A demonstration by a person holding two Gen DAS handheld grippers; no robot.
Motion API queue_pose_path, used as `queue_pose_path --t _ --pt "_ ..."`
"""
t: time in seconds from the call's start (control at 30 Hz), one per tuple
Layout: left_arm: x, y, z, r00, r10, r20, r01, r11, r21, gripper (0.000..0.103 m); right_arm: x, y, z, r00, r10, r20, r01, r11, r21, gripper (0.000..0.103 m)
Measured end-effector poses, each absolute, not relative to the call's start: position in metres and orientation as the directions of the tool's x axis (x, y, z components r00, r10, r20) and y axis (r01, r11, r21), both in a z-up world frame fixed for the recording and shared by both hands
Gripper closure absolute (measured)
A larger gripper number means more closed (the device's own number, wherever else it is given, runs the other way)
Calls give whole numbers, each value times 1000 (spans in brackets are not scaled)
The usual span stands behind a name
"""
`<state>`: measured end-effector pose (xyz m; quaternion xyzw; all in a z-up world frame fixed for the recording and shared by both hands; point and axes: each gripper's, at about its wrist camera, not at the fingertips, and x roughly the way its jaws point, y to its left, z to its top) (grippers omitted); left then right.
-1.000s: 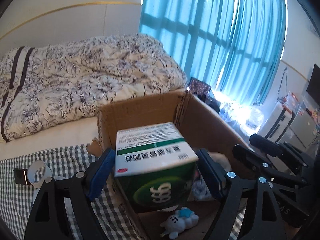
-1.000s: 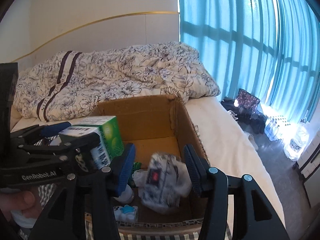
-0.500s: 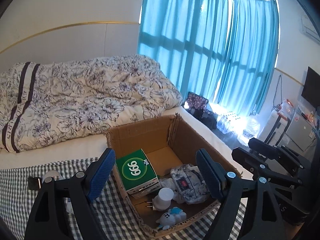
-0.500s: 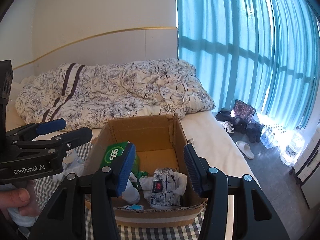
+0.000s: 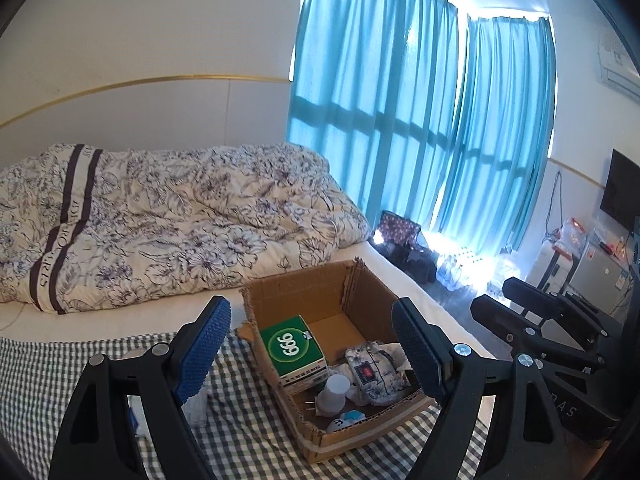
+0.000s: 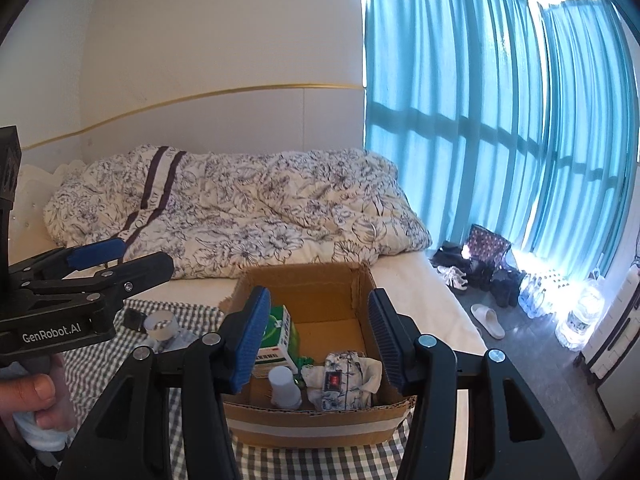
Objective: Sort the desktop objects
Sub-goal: 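Move both open tools back to the remaining items on the checked cloth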
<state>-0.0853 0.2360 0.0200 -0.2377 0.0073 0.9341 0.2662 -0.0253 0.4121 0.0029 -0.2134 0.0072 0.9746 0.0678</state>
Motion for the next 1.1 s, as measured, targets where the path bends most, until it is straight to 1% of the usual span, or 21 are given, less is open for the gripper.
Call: queue_pose_path --t 0.23,0.43,0.5,0.53,0.57,0.73,0.8,0.87,1.0,1.1 --pt "-74 205 30 -772 471 -427 -470 -875 -115 17 -13 388 13 -912 109 -396 -111 -994 -18 47" --pt "-63 176 39 -798 441 -411 -435 -893 -114 17 -7 366 21 -921 85 -381 -85 -996 -19 44" --pt "-59 166 41 -808 428 -405 -422 -900 -110 16 -5 358 24 -924 78 -373 -75 -997 -21 44" --pt "-58 161 42 -813 421 -402 -415 -904 -107 13 -4 353 26 -927 73 -369 -69 -997 -23 43" --pt "-57 157 42 -818 414 -400 -408 -907 -106 12 -3 348 27 -928 67 -366 -63 -998 -25 41" --pt "-50 132 41 -833 380 -403 -372 -923 -102 12 1 331 26 -929 40 -367 -32 -999 -28 38" --pt "-48 124 42 -841 362 -401 -355 -930 -95 9 0 325 26 -929 27 -369 -19 -1000 -24 37" --pt "-45 116 42 -849 349 -398 -343 -935 -87 6 0 318 27 -930 15 -368 -6 -1000 -23 32" --pt "-40 99 43 -865 313 -392 -311 -948 -69 4 0 306 26 -931 -17 -366 23 -1000 -11 29" --pt "-37 86 43 -874 291 -390 -287 -955 -70 2 -1 295 25 -930 -32 -366 40 -999 -14 24"
